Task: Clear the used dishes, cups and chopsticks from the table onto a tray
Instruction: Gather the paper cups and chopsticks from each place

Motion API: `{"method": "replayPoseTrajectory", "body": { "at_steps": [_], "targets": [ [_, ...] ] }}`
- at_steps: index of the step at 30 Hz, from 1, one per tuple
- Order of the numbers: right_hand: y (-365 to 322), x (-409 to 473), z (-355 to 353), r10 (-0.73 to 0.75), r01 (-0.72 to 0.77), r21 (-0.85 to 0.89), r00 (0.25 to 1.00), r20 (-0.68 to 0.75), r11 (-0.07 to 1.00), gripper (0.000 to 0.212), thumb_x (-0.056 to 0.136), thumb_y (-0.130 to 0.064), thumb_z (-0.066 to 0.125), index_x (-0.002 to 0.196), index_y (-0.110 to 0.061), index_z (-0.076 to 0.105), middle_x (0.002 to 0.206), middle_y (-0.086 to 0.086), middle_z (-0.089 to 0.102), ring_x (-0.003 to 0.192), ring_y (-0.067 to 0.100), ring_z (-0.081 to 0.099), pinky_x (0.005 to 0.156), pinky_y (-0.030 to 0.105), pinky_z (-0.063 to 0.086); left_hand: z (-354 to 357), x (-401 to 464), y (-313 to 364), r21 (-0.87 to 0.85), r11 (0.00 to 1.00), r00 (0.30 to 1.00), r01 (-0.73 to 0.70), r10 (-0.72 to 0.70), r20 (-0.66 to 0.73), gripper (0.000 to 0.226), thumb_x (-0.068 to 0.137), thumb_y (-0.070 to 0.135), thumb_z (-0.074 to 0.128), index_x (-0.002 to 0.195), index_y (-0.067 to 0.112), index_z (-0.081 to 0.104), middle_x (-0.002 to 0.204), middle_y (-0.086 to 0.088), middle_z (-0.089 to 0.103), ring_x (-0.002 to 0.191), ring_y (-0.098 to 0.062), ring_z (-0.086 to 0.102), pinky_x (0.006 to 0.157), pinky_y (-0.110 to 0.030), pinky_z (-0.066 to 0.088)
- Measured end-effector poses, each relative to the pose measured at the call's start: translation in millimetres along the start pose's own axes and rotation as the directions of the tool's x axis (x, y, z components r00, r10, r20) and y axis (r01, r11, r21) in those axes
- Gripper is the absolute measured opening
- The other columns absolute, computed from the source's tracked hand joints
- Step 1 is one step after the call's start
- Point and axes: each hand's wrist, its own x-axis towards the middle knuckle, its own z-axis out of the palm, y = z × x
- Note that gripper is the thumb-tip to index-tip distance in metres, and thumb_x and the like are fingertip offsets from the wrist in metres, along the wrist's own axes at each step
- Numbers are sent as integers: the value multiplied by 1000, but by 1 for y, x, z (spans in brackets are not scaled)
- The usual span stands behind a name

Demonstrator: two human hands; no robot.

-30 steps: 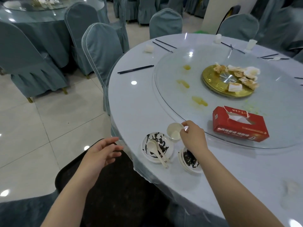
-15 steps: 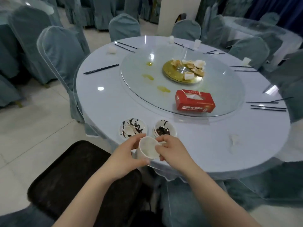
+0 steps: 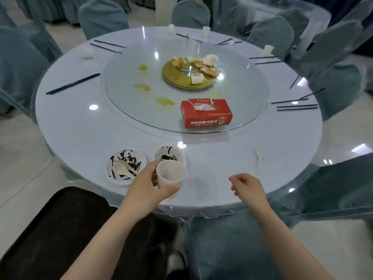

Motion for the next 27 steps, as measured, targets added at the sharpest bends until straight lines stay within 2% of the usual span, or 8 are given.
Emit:
{"method": "replayPoseTrajectory", "body": {
  "at_steps": [2, 4, 7, 10, 15, 20, 24, 27],
  "targets": [
    [19, 37, -11, 22, -28, -70, 996, -90, 997, 12, 89, -27, 58, 89, -17, 66, 83, -1, 70, 78, 21, 64, 76, 35, 51, 3, 16, 0, 3, 1000, 1000, 17, -17, -11, 56, 68, 24, 85, 113, 44, 56, 108, 17, 68, 98, -1, 63, 86, -24, 50],
    [35, 73, -22, 23, -60, -200, 983, -182, 978, 17, 90, -25, 58, 100, -14, 65, 99, 5, 68, 89, 26, 61, 78, 31, 45, 6, 31, -3, -7, 999, 998, 42, -42, -36, 56, 66, 29, 84, 114, 42, 57, 108, 16, 68, 96, 1, 64, 83, -21, 49],
    [53, 116, -29, 50, -138, -312, 960, -274, 940, 27, 90, -23, 59, 113, -9, 62, 121, 16, 56, 95, 31, 58, 83, 34, 46, 6, 46, -10, -17, 995, 990, 94, -95, -103, 53, 71, 20, 83, 111, 43, 56, 103, 15, 68, 88, 9, 62, 71, -7, 45],
    [62, 141, -26, 91, -219, -364, 937, -339, 905, 26, 90, -23, 58, 114, -11, 59, 127, 18, 44, 105, 35, 51, 89, 42, 47, 2, 61, -18, -19, 992, 984, 123, -125, -128, 49, 75, 14, 81, 111, 37, 58, 101, 12, 69, 86, 6, 63, 72, -14, 47],
    [71, 164, -24, 94, -247, -352, 912, -399, 903, 24, 90, -13, 52, 113, -8, 58, 121, 19, 48, 105, 39, 50, 87, 42, 43, 1, 77, -23, -12, 991, 979, 132, -132, -156, 44, 76, 15, 80, 102, 42, 58, 95, 24, 68, 85, 8, 63, 64, -6, 46],
    [72, 156, -18, 97, -206, -286, 931, -352, 936, 23, 90, -7, 52, 109, -11, 65, 109, 10, 66, 86, 22, 55, 74, 29, 42, 2, 74, -25, -53, 986, 975, 161, -167, -145, 51, 68, 27, 83, 112, 36, 59, 100, 14, 70, 89, 3, 64, 71, -13, 46],
    [49, 118, 2, -32, -35, -270, 970, -240, 962, 19, 88, -11, 57, 104, -15, 65, 102, 2, 67, 87, 17, 58, 75, 24, 40, -8, 58, -29, -82, 980, 969, 182, -193, -153, 51, 75, 19, 82, 120, 30, 59, 106, 10, 69, 96, -5, 64, 76, -21, 46],
    [18, 76, 23, -181, 152, -193, 973, -145, 969, 15, 86, -14, 62, 97, -24, 62, 91, -8, 65, 74, 1, 55, 63, 9, 37, -22, 38, -35, -105, 976, 958, 193, -211, -195, 47, 78, 18, 78, 118, 34, 60, 109, 10, 68, 100, -7, 63, 79, -25, 47]
  ]
}}
